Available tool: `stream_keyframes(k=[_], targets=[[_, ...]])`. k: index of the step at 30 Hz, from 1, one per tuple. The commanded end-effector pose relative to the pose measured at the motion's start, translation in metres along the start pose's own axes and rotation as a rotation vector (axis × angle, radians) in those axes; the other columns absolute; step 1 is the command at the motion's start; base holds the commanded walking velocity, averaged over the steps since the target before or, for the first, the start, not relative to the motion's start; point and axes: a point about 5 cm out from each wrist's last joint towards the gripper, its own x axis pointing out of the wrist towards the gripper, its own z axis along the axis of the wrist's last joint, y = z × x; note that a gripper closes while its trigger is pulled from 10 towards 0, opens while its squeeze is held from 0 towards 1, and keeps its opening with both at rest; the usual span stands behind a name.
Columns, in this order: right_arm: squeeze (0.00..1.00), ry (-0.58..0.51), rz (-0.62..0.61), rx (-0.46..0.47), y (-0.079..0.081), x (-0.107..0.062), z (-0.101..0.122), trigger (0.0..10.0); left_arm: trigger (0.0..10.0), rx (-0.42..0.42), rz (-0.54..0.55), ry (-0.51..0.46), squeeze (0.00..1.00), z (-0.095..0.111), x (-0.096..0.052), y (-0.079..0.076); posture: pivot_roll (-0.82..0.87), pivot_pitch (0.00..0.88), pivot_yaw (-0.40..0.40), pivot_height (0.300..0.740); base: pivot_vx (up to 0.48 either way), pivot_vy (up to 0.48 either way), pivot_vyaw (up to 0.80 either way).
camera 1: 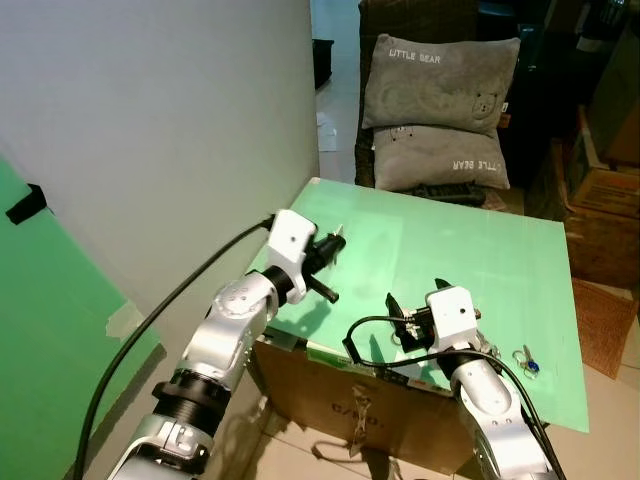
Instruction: Hang keys on a hook
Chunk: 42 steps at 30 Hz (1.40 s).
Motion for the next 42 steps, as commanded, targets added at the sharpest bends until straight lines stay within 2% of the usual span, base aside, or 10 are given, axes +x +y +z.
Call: stream_keyframes(k=[1,4,12,13,14,30,31,33,34,42], targets=[[0.0,0.015,0.006,0.002,0.003,-0.001,-0.002,10.0,10.0,0.116,-0.017,0.04,0.0,0.001,0.007,-0.001,-0.15,0.0,0.102,0.74,0.0,0.0,0.0],[0.0,0.021,0.014,0.006,0.007,-0.002,-0.004,10.0,10.0,0.346,-0.09,0.109,0.0,0.002,0.023,-0.01,-0.16,0.0,0.107,0.74,0.0,0.0,0.0],[0.0,0.025,0.012,0.012,0.013,-0.005,-0.005,10.0,10.0,0.64,-0.17,0.226,0.0,-0.004,0.046,-0.025,-0.2,0.0,0.138,0.74,0.0,0.0,0.0],[0.0,0.027,0.005,0.013,0.014,-0.007,-0.006,10.0,10.0,0.715,-0.192,0.286,0.69,-0.013,0.045,-0.024,-0.21,0.0,0.148,0.74,0.0,0.0,0.0],[0.0,0.03,-0.002,0.016,0.014,-0.008,-0.006,10.0,10.0,0.716,-0.202,0.302,1.0,-0.017,0.044,-0.024,-0.21,0.0,0.15,0.74,0.0,0.0,0.0],[0.0,0.06,-0.008,0.013,0.015,-0.017,-0.014,10.0,10.0,0.677,-0.056,0.262,1.0,-0.024,0.043,-0.015,-0.2,0.0,0.154,0.74,0.0,0.0,0.0],[0.0,0.059,-0.01,0.014,0.015,-0.017,-0.014,10.0,10.0,0.6,-0.018,0.231,0.0,-0.021,0.04,-0.009,-0.2,0.0,0.157,0.74,0.0,0.0,0.0],[0.0,0.059,-0.01,0.015,0.015,-0.018,-0.014,10.0,10.0,0.552,-0.004,0.22,0.0,-0.021,0.038,-0.006,-0.2,0.0,0.16,0.74,0.0,0.0,0.0],[0.0,0.059,-0.008,0.021,0.017,-0.018,-0.014,10.0,10.0,0.342,0.053,0.173,0.0,-0.02,0.03,0.005,-0.2,0.0,0.162,0.74,0.0,0.0,0.0],[0.0,0.068,-0.011,0.035,0.017,-0.024,-0.018,10.0,10.0,-0.06,0.244,0.036,0.0,-0.033,-0.009,0.042,-0.19,0.0,0.152,0.74,0.0,0.0,0.0]])
